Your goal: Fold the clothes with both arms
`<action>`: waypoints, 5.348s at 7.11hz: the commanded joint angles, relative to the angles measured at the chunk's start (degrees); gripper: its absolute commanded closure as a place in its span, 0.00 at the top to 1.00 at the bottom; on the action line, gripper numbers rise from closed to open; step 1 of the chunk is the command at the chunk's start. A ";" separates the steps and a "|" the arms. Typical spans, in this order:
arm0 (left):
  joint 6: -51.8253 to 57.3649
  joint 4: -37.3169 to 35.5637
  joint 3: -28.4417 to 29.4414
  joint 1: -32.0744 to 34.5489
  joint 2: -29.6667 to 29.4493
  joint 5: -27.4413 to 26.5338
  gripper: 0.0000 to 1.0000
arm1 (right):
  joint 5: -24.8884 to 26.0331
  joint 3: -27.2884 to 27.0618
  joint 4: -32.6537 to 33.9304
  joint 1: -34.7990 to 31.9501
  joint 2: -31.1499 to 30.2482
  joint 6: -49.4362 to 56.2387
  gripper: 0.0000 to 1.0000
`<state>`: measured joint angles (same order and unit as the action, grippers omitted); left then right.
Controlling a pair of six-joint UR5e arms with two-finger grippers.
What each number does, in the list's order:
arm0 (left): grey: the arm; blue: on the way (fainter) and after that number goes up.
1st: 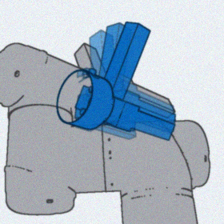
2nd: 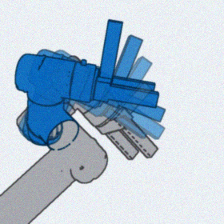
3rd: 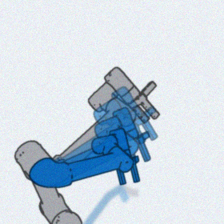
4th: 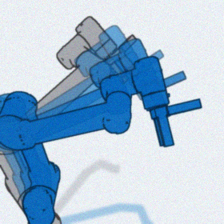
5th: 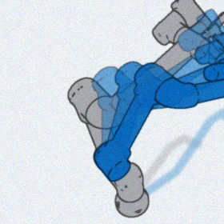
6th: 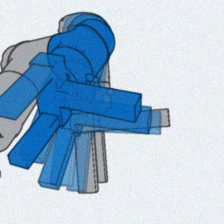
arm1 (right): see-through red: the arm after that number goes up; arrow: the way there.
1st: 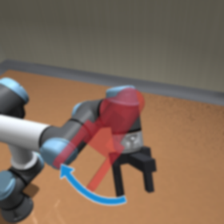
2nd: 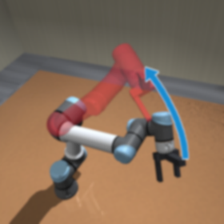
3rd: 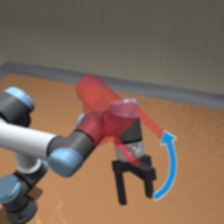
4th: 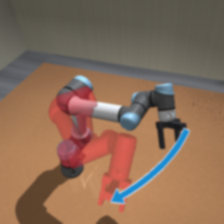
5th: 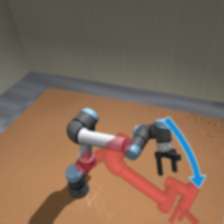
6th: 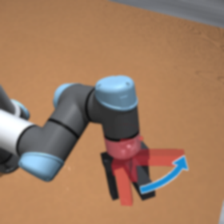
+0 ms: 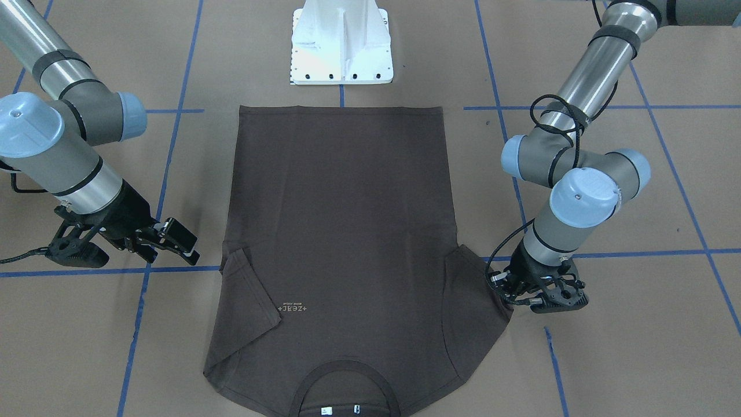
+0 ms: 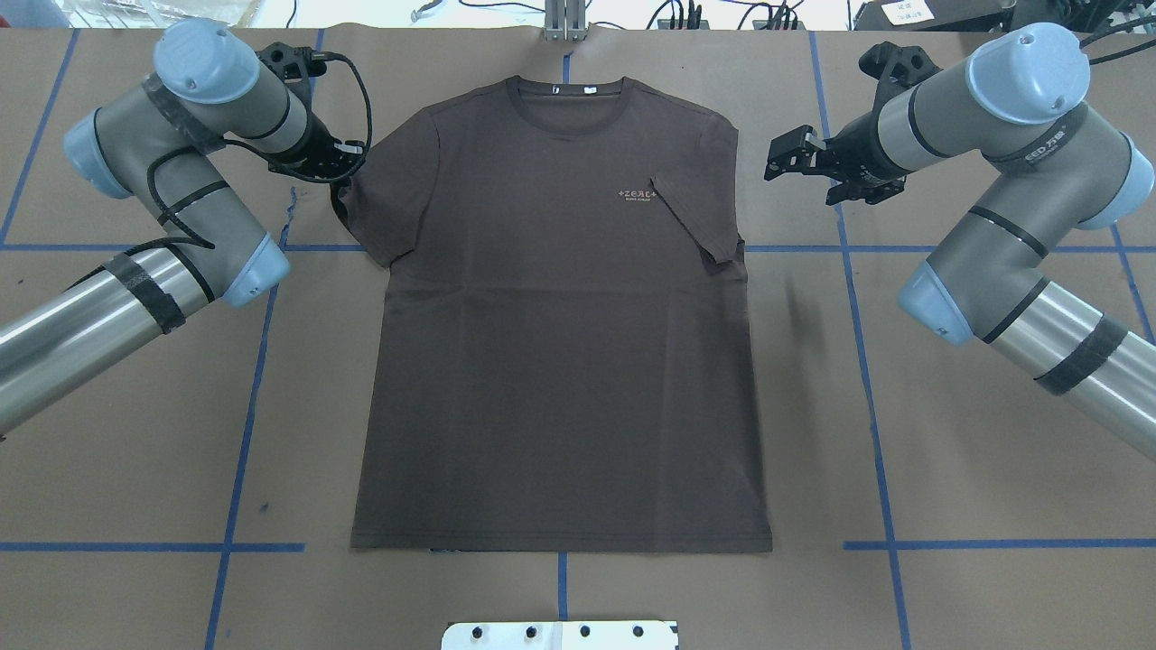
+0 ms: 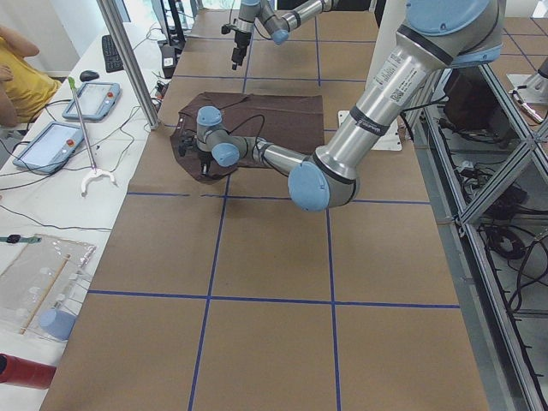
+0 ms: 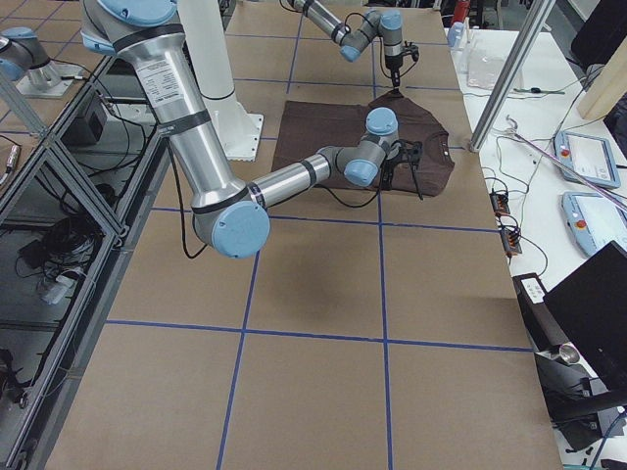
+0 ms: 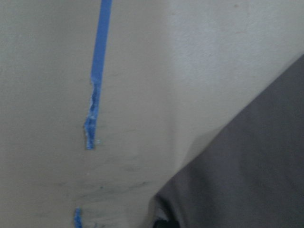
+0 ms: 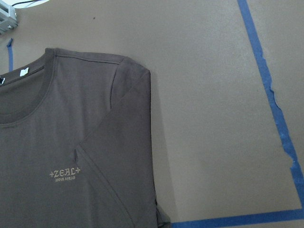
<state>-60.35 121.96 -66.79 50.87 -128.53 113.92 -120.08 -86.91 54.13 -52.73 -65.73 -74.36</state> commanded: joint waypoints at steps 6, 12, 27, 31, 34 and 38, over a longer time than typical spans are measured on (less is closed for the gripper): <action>-9.53 -0.15 7.63 -5.34 -11.39 -5.28 0.00 | -0.25 0.07 0.01 0.17 0.43 0.00 1.00; -10.76 0.20 7.28 -7.36 -12.27 -6.43 0.54 | 0.28 -0.10 -0.08 0.17 0.25 -0.35 1.00; -18.32 -5.16 -23.92 -13.25 5.30 -5.90 0.70 | 46.07 -33.15 26.20 51.85 -19.70 -51.33 0.77; -18.14 -5.16 -24.01 -13.25 5.48 -5.99 0.70 | 45.90 -33.23 29.97 52.03 -19.27 -51.24 0.38; -18.14 -5.16 -24.01 -13.25 5.57 -6.08 0.70 | 45.55 -33.32 29.98 51.94 -19.26 -51.06 0.00; -23.82 -23.71 -38.61 -14.30 9.24 -4.42 0.69 | 45.46 -37.97 30.07 51.68 -19.44 -51.06 0.00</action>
<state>-81.08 107.31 -98.07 37.39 -121.52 108.21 -74.61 -123.57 84.19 -1.00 -85.11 -125.42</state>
